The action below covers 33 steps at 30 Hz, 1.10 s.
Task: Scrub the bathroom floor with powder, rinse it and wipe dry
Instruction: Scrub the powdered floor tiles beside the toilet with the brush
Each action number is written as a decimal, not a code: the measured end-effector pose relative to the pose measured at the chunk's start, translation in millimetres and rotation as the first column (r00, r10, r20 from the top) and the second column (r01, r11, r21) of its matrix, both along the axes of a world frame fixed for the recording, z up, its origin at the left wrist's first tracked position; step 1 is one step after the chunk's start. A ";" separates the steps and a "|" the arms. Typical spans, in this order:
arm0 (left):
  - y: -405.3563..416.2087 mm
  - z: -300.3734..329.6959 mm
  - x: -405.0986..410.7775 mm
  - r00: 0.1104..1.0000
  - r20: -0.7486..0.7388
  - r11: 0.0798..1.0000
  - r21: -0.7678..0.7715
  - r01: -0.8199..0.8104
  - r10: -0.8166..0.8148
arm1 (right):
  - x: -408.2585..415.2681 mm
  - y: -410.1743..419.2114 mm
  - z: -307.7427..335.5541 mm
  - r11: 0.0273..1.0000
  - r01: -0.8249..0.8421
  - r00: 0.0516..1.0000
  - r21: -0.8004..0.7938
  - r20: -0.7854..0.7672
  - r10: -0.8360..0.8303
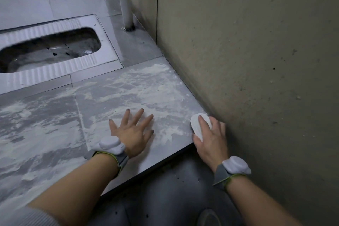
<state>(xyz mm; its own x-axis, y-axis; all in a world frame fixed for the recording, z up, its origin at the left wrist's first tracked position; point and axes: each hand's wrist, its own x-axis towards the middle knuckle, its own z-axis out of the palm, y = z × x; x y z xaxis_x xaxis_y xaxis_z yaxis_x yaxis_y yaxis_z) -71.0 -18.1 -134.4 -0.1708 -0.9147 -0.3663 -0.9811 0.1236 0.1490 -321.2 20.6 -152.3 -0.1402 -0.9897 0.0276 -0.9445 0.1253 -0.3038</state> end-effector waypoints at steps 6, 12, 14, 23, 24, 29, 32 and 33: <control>1.4 -14.2 6.6 1.000 0.001 0.997 0.078 0.010 -0.010 | 20.9 -10.6 -17.8 0.967 0.250 0.957 -0.053 -0.135 -0.255; -0.8 -13.7 5.5 1.000 -0.004 0.997 0.075 -0.008 0.008 | 82.5 -20.5 -22.2 0.978 -0.204 0.975 -0.053 -0.097 0.198; -1.4 -12.1 6.3 1.000 -0.016 0.996 0.090 -0.011 0.013 | 55.7 -13.5 -24.6 0.957 -0.284 0.950 -0.064 -0.157 0.271; -2.3 -8.7 6.2 0.999 -0.031 0.995 0.101 -0.013 0.016 | 65.6 -19.1 -28.1 0.986 -0.152 0.975 -0.064 -0.172 0.139; -2.1 -8.7 6.4 0.999 -0.031 0.995 0.101 -0.014 0.017 | 61.5 -12.9 -26.8 0.966 -0.253 0.957 -0.055 -0.160 0.242; -2.7 -8.1 6.0 0.999 -0.036 0.994 0.109 -0.014 0.018 | 5.5 -24.0 -27.1 0.975 -0.181 0.969 -0.128 -0.190 0.155; -3.8 -8.5 5.6 0.999 -0.038 0.993 0.116 -0.018 0.022 | 38.3 -45.0 -26.9 0.999 -0.036 0.988 -0.040 -0.150 0.029; -4.0 -8.8 5.7 0.999 -0.037 0.994 0.110 -0.020 0.024 | 52.0 -44.9 -26.0 0.991 -0.134 0.981 -0.028 -0.143 0.129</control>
